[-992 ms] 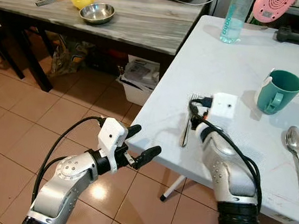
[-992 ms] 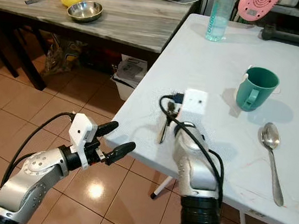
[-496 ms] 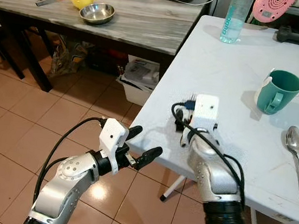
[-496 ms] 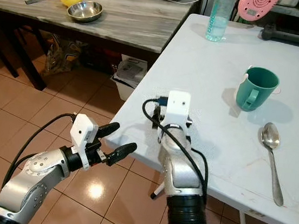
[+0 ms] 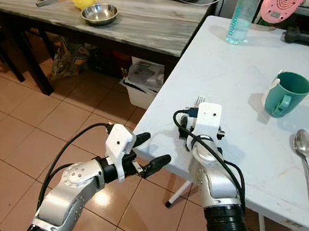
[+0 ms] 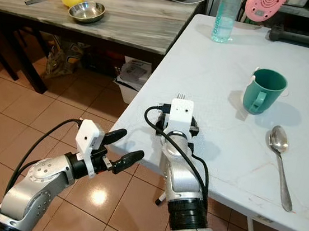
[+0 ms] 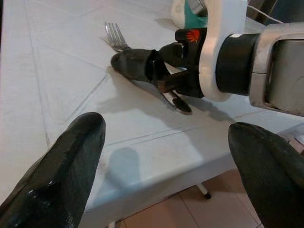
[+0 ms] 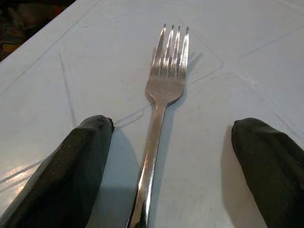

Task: Setting the table

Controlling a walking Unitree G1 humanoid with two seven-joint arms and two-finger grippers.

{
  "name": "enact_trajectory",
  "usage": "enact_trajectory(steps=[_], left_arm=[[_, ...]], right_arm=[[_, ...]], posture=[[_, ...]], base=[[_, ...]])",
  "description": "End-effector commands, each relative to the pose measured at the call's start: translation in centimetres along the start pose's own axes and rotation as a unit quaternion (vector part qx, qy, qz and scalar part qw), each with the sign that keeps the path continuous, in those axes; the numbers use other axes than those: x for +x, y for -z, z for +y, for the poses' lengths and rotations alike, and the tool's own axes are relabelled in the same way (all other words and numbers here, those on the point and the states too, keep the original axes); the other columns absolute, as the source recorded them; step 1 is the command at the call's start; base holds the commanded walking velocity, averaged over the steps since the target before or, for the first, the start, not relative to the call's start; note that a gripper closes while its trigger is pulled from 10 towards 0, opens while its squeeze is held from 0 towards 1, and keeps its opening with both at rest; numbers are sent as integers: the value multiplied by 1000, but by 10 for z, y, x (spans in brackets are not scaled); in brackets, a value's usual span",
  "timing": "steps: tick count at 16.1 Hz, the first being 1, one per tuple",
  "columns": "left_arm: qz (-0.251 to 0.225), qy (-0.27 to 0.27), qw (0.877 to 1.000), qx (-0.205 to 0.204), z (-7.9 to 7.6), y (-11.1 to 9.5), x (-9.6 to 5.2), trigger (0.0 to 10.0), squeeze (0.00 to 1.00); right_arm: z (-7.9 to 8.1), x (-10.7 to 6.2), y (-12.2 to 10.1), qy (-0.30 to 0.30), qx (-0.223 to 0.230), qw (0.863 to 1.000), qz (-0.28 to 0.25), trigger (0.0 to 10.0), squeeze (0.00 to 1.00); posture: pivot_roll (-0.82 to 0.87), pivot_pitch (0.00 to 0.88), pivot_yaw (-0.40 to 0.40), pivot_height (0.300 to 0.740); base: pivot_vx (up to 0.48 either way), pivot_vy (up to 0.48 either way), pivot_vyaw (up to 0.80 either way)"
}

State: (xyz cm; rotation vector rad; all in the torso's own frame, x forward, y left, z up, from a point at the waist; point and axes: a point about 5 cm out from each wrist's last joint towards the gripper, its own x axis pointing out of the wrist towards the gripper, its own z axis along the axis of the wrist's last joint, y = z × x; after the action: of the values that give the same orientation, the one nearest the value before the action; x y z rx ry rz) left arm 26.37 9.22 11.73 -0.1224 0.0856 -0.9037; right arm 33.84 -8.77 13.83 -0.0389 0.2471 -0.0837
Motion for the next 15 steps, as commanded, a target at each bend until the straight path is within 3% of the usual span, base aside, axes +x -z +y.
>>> enact_trajectory(steps=[1, 3, 4, 5, 9, 15], left_arm=[[9, -3, 1000, -7, 1, 4, -2, 10000, 0], [8, -3, 1000, -9, 0, 5, -2, 10000, 0], [8, -3, 1000, -11, 0, 5, -2, 10000, 0], [8, -3, 1000, -11, 0, 5, -2, 10000, 0], [-1, -1, 1000, -10, 1, 1, -1, 10000, 0], [0, 10, 1000, -16, -4, 3, -1, 10000, 0]], right_arm=[[1, 2, 3, 6, -4, 1000, 3, 10000, 0], [0, 5, 4, 11, -4, 1000, 1, 10000, 0], [0, 7, 4, 13, 7, 1000, 5, 9255, 0], [0, 7, 4, 13, 13, 1000, 7, 0, 0], [7, 11, 1, 26, -5, 1000, -2, 0, 0], [20, 12, -2, 12, 1, 1000, -3, 0, 0]], posture=[[-46, 161, 87, 740], [-45, 161, 86, 740], [-43, 160, 86, 740], [-43, 160, 86, 740], [-39, 160, 89, 740], [-35, 162, 91, 740]], base=[[0, 0, 0], [0, 0, 0], [0, 0, 0], [0, 0, 0], [0, 0, 0], [0, 0, 0]])
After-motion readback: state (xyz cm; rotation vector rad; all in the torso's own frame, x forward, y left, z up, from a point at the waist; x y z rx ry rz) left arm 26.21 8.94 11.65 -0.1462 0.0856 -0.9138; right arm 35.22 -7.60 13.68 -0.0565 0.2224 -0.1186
